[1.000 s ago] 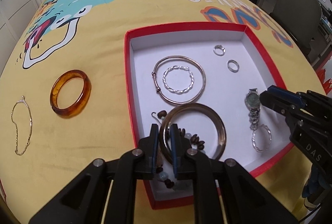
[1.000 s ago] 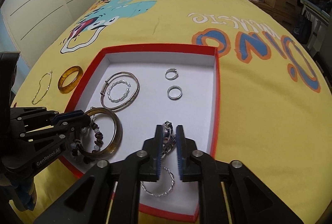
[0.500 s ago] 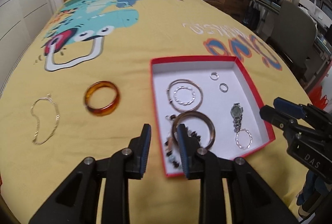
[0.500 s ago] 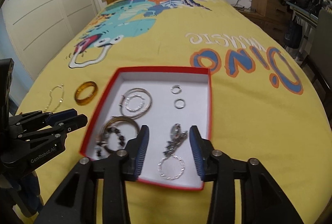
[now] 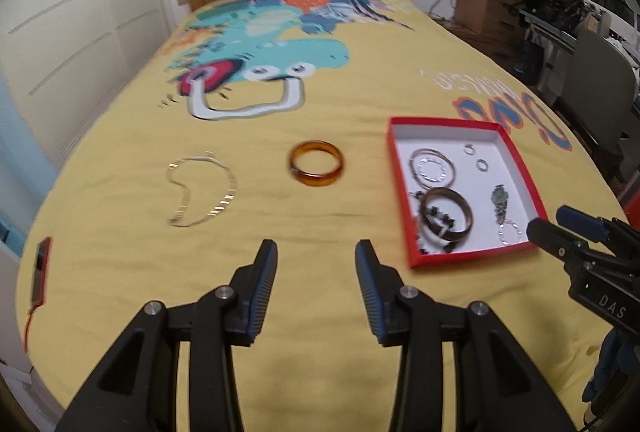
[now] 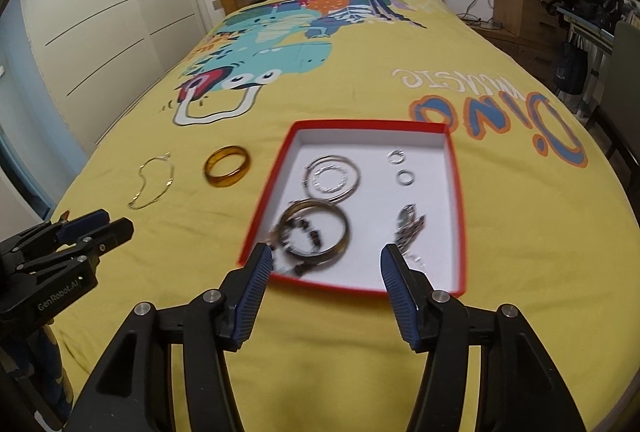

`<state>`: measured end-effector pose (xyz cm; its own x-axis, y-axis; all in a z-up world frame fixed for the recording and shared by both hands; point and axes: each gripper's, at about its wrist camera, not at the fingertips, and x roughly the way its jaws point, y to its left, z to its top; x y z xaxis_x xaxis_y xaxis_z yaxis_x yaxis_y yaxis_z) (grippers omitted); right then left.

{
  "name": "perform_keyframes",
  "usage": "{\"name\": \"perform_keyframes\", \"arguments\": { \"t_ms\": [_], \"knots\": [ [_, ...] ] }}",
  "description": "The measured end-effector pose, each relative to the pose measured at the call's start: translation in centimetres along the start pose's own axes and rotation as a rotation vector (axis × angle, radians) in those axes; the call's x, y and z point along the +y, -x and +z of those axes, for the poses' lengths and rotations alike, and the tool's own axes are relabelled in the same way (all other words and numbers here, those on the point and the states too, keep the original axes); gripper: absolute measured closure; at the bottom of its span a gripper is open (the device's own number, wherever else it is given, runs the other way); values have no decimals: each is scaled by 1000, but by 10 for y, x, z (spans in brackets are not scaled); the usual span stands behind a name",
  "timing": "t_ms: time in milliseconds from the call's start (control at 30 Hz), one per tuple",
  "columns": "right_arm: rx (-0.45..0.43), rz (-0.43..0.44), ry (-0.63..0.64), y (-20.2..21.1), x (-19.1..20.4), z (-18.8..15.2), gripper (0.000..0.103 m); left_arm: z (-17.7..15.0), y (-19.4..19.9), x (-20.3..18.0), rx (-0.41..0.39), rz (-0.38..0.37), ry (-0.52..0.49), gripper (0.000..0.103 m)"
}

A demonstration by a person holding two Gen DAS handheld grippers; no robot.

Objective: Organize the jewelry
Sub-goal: 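Withdraw both tools from the box back over the bedspread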

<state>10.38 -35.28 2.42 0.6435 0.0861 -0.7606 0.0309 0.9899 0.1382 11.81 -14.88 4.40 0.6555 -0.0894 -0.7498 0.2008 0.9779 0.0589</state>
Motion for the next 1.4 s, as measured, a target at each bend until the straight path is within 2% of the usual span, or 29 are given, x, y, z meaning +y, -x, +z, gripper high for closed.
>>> {"name": "perform_keyframes", "arguments": {
  "t_ms": [200,400,833,1400],
  "knots": [
    [1,39,23,15,31,-16,40,-9,37,24,-79,32,15,60],
    [-17,58,38,30,53,-28,32,-20,63,40,-119,38,30,60],
    [-50,103,80,63,78,-46,31,-46,106,50,-164,76,38,60],
    [-73,134,138,84,103,-65,31,-72,125,66,-159,132,46,60]
  ]
}}
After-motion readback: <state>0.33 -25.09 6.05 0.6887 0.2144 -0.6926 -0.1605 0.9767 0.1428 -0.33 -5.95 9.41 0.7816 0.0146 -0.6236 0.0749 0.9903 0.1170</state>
